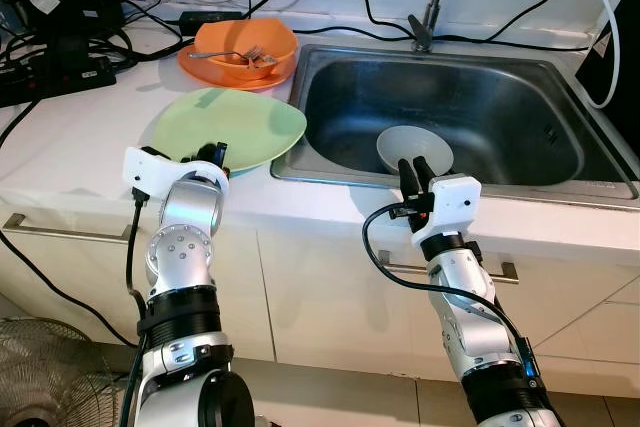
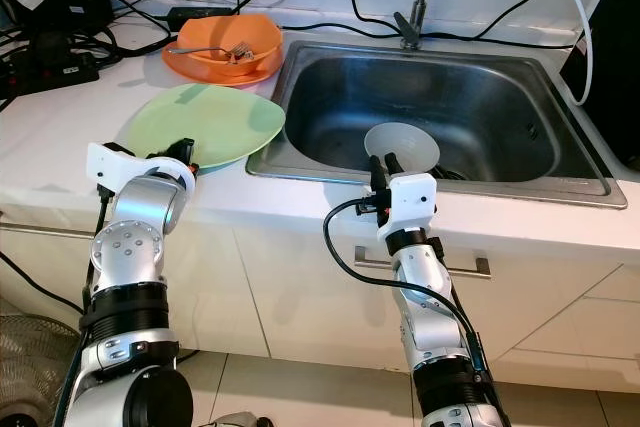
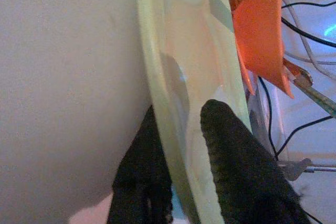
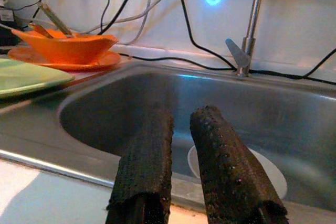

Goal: Kitchen organization

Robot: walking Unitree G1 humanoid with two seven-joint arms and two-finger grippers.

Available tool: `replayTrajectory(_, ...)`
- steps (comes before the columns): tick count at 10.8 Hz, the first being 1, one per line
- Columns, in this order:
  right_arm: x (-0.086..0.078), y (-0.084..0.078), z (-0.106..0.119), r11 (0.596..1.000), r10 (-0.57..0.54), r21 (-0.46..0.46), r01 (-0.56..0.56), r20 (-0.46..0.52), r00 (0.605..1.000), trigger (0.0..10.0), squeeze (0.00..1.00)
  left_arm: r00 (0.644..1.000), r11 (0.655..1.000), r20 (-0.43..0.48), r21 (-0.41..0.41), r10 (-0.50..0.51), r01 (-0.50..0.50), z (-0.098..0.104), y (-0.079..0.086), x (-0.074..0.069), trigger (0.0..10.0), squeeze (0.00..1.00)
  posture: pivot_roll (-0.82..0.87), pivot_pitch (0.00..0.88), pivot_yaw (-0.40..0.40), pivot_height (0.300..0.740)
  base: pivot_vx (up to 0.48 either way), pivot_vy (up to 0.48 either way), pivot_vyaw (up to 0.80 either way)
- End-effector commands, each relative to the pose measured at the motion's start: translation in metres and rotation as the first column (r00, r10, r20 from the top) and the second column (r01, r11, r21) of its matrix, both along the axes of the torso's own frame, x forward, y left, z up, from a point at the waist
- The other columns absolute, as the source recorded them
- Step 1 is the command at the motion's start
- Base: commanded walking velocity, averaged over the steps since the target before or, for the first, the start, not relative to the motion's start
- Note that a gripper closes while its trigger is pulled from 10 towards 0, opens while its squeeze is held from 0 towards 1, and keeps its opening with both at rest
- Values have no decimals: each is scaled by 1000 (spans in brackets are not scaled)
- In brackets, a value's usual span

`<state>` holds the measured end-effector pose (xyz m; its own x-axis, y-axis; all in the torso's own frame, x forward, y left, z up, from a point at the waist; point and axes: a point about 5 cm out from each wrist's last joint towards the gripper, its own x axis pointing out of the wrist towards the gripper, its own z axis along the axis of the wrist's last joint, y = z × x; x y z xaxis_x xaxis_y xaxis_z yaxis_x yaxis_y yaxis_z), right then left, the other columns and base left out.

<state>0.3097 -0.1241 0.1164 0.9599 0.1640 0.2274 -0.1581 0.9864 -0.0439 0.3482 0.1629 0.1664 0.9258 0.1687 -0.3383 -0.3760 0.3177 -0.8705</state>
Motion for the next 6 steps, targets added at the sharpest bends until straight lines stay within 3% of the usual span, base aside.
replayTrajectory(1,2,0,0,1000,4,4,-4,-8,1000,10000,0,999,999,-28,-29,-24,23,-6,-17,-5,0,0,115,0,16,740,0,0,0)
replayTrajectory(6,2,2,-2,1000,13,2,-13,-19,1000,10000,0,999,1000,-45,-24,-20,19,-9,-18,-11,0,0,119,0,12,740,0,0,0)
